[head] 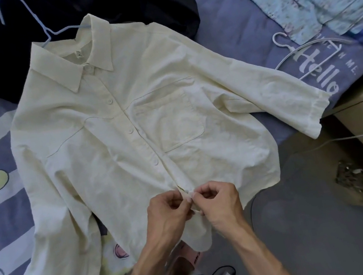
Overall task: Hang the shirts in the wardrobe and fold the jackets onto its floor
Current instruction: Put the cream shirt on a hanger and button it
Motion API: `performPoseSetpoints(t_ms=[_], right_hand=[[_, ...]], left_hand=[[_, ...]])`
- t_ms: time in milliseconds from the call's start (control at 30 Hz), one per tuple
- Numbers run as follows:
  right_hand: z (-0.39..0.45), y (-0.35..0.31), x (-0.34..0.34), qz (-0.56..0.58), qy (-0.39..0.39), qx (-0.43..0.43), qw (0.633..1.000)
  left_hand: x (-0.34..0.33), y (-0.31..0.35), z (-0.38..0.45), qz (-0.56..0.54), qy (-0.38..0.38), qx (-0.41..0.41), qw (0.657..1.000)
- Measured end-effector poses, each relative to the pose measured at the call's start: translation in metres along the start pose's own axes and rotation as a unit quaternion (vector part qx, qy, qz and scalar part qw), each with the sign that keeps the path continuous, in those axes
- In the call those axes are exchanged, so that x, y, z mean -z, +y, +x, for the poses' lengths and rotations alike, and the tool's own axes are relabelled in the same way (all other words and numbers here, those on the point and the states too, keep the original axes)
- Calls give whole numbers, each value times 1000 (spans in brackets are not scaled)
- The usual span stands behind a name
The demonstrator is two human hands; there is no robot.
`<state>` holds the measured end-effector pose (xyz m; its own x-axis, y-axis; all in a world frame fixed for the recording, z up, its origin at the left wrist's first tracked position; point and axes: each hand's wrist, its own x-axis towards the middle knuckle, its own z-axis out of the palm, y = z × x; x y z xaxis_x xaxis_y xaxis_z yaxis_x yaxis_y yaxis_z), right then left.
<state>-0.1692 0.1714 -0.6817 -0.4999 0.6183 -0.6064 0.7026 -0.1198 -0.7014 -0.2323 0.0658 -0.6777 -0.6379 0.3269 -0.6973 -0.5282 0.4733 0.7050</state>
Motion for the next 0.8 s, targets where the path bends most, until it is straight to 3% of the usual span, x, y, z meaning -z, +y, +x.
performPoseSetpoints(t_ms=[100, 267, 567, 667, 800], right_hand=[[-2, -1, -2, -16, 8, 3, 1000], [2, -2, 3, -39, -45, 4, 998], [3, 1, 8, -196, -49, 168, 965], [3, 16, 2, -273, -15, 235, 933], [3, 21, -4, -277, 66, 268, 920]], left_hand=[[0, -2, -2, 0, 13, -8, 1000], [6, 0, -2, -38, -19, 23, 999], [2, 0, 11, -90, -29, 59, 994], [-3, 2, 16, -48, -29, 59, 997], [-7, 5, 21, 44, -4, 35, 998]])
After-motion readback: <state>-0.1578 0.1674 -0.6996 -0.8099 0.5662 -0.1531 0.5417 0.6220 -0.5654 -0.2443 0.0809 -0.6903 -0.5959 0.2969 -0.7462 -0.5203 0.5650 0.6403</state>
